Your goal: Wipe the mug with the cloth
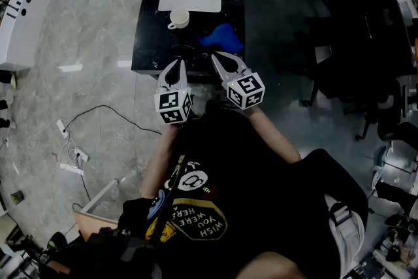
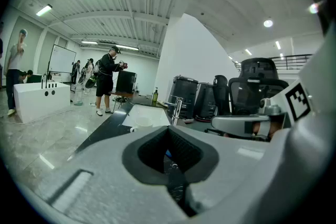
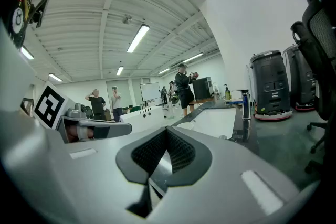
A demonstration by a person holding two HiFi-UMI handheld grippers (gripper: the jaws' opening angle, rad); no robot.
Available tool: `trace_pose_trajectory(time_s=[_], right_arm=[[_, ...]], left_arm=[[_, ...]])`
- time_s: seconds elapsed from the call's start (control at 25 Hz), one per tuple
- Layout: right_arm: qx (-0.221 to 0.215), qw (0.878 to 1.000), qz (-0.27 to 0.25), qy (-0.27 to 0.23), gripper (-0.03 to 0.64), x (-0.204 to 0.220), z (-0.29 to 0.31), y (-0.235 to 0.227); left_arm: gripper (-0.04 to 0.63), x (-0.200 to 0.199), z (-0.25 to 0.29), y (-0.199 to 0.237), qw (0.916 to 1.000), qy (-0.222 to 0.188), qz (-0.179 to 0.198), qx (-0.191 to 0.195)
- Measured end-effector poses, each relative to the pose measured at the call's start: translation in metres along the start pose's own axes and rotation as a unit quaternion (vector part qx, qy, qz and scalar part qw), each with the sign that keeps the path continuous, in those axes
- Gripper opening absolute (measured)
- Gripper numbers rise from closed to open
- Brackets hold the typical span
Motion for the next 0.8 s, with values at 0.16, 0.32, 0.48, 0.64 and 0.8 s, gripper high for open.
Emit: trace_pose_trajectory(time_s=[0.16,0.32,0.48,0.64,0.8], right_arm=[[0.001,1.000,0.000,0.002,-0.003,0.000,0.001,0.000],[0.003,1.000,0.002,0.004,-0.003,0.002,0.002,0.000],[0.006,1.000,-0.001,0.007,-0.003,0.006,0.004,0.001],[-0.011,0.999,0.004,0.042,-0.003,0.024,0.013,0.000],[-0.006,0.998,-0.012,0.061,-0.002,0.038,0.026,0.000]], left_arm=[[0.005,-0.002,0.001,0.001,1.0000,0.000,-0.001,0.001],[0.005,-0.002,0.002,0.004,1.0000,0.000,-0.001,0.002],[0.005,0.000,0.003,0.006,1.0000,0.003,-0.002,0.007],[0.003,0.002,0.003,0.012,0.9999,0.008,-0.004,0.014],[0.003,0.006,0.004,0.032,0.9996,0.016,-0.015,0.017]])
Point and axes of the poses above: the fingertips, and each gripper's own axes: z forward along the fingers, y to its left, x out of its underside, the point moved 7 cm from there along -z, backward along the fingers, and after that the axes turned 5 degrees about -y, right-handed, at the moved point
